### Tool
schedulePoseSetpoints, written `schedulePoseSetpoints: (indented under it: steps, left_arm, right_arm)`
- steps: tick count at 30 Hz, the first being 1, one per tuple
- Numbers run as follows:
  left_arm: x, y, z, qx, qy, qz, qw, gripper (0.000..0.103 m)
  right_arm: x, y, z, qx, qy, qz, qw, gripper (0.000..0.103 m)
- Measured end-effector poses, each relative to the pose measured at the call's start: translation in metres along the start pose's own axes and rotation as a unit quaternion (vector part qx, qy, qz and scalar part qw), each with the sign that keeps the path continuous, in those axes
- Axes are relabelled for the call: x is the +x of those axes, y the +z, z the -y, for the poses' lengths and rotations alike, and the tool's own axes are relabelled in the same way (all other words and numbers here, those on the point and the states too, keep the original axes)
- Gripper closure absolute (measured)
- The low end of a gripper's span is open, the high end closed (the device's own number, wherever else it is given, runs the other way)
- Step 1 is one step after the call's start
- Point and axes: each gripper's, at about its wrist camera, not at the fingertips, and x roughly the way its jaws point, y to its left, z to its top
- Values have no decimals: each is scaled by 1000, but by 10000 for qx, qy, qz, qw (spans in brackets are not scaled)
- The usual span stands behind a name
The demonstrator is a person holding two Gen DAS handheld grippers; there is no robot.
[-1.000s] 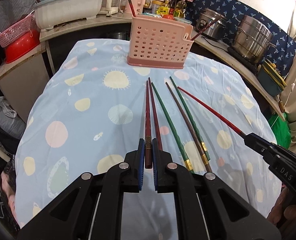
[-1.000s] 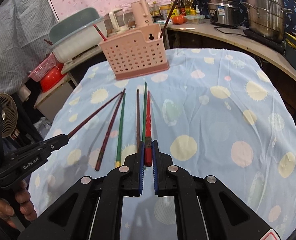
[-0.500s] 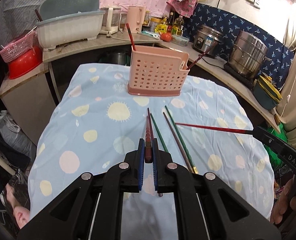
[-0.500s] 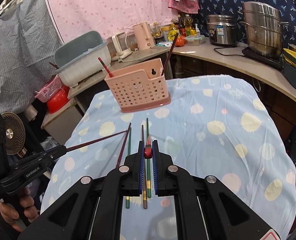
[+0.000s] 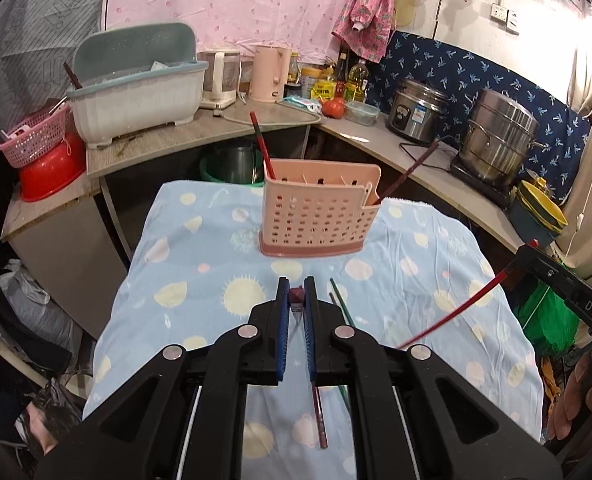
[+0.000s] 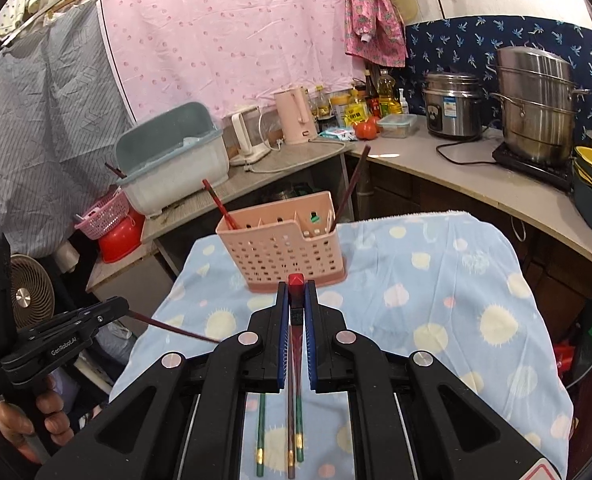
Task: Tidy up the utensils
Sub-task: 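Lift the dark red chopstick with the left tool while the right tool carries the red chopstick to the basket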
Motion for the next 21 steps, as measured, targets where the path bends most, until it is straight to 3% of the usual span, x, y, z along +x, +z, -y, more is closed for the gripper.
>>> schedulePoseSetpoints:
  steps: [9, 21]
  left_arm:
    - [3, 53, 7, 126, -16, 292, 9995, 96]
    - [1, 159, 30, 273, -103, 1130, 9932, 96]
  right_arm:
    - [16, 51, -1, 2, 84, 227, 9997, 96]
    - [42, 150, -19, -1, 229, 884, 9958, 96]
